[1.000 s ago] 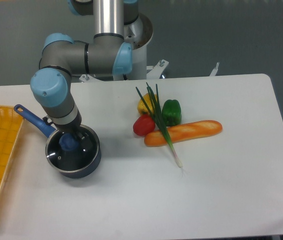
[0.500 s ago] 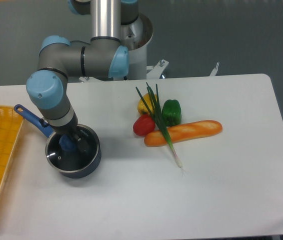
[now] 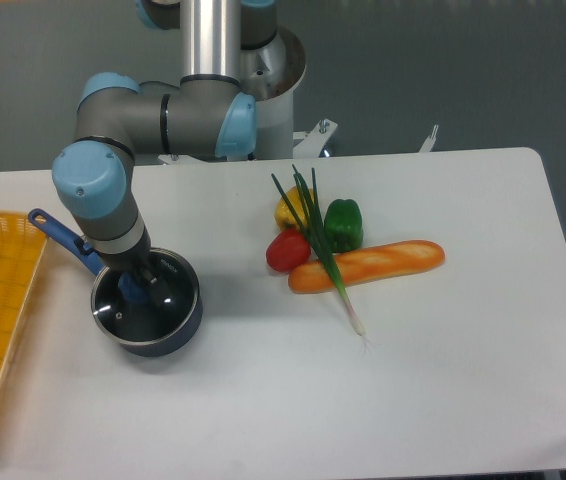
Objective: Open the lid
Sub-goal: 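Lower the gripper onto the blue lid knob and close on it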
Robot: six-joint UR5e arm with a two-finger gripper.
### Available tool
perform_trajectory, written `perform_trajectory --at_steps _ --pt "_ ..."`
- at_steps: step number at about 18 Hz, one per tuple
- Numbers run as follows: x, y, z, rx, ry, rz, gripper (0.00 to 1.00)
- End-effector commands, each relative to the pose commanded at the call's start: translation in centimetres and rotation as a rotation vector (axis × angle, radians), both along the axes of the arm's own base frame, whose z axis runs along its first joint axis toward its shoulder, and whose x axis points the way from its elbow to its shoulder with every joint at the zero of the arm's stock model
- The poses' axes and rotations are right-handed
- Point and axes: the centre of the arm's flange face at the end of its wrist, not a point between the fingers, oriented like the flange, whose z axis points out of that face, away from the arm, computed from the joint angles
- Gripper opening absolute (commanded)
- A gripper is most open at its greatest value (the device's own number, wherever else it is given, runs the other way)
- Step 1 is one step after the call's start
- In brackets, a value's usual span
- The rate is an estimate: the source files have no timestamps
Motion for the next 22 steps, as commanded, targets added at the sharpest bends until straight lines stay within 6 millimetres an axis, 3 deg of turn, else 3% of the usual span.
perform_trajectory --at_steps 13,22 --pt "-0.21 0.47 0.07 0.008 0.003 0.011 0.96" --pt "-0.21 0.45 0.16 0.01 0.003 0.003 0.73"
